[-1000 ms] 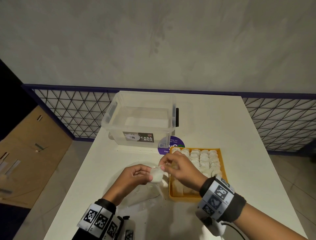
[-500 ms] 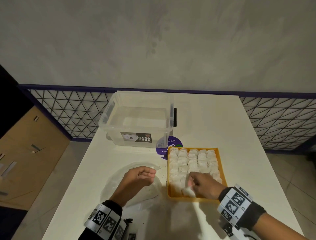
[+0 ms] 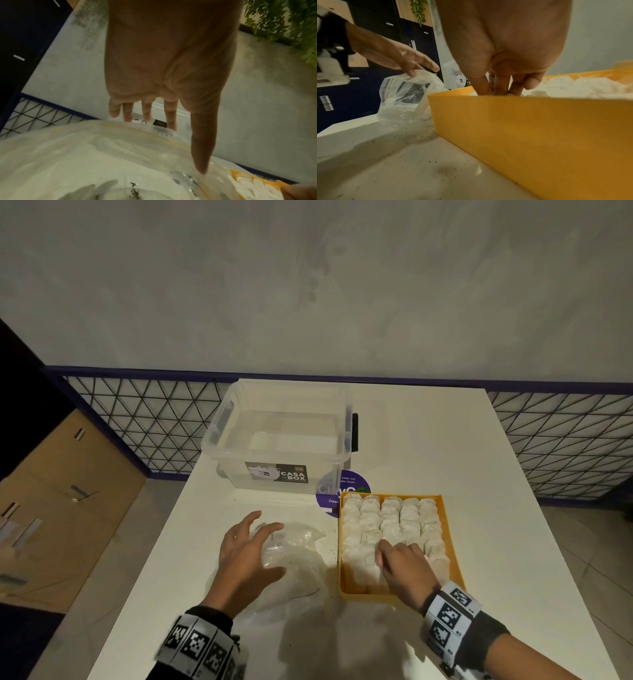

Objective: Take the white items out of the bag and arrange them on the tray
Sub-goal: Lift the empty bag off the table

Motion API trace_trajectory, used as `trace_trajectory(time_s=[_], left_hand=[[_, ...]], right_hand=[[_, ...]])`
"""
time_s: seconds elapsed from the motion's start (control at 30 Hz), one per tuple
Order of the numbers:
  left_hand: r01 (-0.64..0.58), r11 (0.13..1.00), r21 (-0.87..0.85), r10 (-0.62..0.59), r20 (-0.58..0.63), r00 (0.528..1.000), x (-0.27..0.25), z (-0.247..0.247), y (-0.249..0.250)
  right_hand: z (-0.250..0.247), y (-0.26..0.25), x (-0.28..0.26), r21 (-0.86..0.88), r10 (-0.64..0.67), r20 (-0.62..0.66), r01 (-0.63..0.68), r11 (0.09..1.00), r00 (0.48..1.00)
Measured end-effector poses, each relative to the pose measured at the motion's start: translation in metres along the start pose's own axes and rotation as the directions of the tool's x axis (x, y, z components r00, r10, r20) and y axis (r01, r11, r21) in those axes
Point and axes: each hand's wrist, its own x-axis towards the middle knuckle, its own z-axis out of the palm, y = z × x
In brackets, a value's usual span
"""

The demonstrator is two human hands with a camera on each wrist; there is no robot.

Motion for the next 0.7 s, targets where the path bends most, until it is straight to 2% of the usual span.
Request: trace_trajectory(time_s=[0.07, 0.1, 0.2, 0.27, 0.33, 0.4, 0.47, 0.53, 0.63, 0.7], left_hand=[[0.068, 0.988, 0.136, -0.084, 0.118, 0.989, 0.001, 0.003, -0.009], [0.089, 0.984, 0.153, -0.113, 0.153, 0.982, 0.002, 0.005, -0.013], [0.1, 0.993, 0.061, -0.108, 0.143, 0.984, 0.003, 0.009, -0.023], [0.12, 0.993, 0.0, -0.119, 0.067, 0.991, 0.005, 0.005, -0.026], [0.177, 0.981, -0.074, -0.177, 0.005, 0.984, 0.01, -0.002, -0.029], [0.242, 0.939, -0.244, -0.257, -0.031, 0.966, 0.014, -0.014, -0.032], [0.296, 0.794, -0.531, -0.356, -0.012, 0.934, 0.015, -0.028, -0.031], [0.331, 0.617, -0.714, -0.399, 0.079, 0.914, 0.014, -0.04, -0.024], [0.342, 0.383, -0.858, -0.354, 0.205, 0.912, 0.005, -0.054, -0.009], [0.344, 0.265, -0.901, -0.312, 0.257, 0.914, -0.003, -0.062, 0.001]], right_hand=[[-0.008, -0.003, -0.002, -0.064, -0.019, -0.018, 0.018, 0.998, 1.0], [-0.013, -0.005, -0.002, -0.104, -0.028, -0.022, 0.025, 0.994, 0.999], [-0.027, -0.012, -0.006, -0.186, -0.045, -0.115, 0.023, 0.982, 0.992], [-0.039, -0.018, -0.007, -0.116, -0.076, -0.169, 0.057, 0.992, 0.983], [-0.052, -0.024, -0.005, 0.029, -0.162, -0.164, 0.169, 0.985, 0.973], [-0.068, -0.035, -0.004, 0.223, -0.241, -0.09, 0.255, 0.941, 0.966], [-0.079, -0.055, 0.0, 0.288, -0.357, -0.012, 0.345, 0.893, 0.934], [-0.081, -0.076, 0.008, 0.277, -0.439, 0.057, 0.409, 0.87, 0.897], [-0.084, -0.109, 0.016, 0.436, -0.471, 0.126, 0.378, 0.817, 0.873], [-0.084, -0.129, 0.018, 0.591, -0.505, 0.119, 0.348, 0.728, 0.855]])
